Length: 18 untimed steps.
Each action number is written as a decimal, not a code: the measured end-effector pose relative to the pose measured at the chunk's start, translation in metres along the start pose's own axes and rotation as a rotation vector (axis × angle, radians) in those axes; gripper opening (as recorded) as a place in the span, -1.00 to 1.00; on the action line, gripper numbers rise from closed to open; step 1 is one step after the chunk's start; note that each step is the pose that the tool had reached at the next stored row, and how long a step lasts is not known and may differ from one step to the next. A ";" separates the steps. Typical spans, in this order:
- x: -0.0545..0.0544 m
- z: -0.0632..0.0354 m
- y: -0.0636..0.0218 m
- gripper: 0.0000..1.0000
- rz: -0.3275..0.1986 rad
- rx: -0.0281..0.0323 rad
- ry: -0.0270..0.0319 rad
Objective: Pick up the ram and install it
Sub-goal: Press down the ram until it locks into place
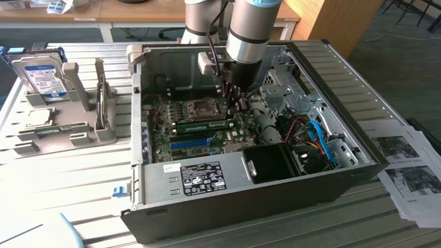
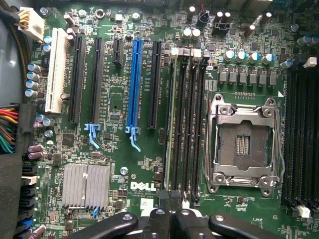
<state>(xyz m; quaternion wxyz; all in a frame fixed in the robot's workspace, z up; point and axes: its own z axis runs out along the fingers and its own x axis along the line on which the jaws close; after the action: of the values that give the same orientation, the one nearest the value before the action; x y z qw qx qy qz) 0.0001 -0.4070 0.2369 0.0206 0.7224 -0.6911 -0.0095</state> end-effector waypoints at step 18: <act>0.000 0.0079 -0.0004 -0.81 0.000 0.0000 0.0002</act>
<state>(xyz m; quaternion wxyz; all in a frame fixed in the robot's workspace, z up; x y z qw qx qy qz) 0.0002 -0.4070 0.2291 0.0207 0.7224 -0.6911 -0.0095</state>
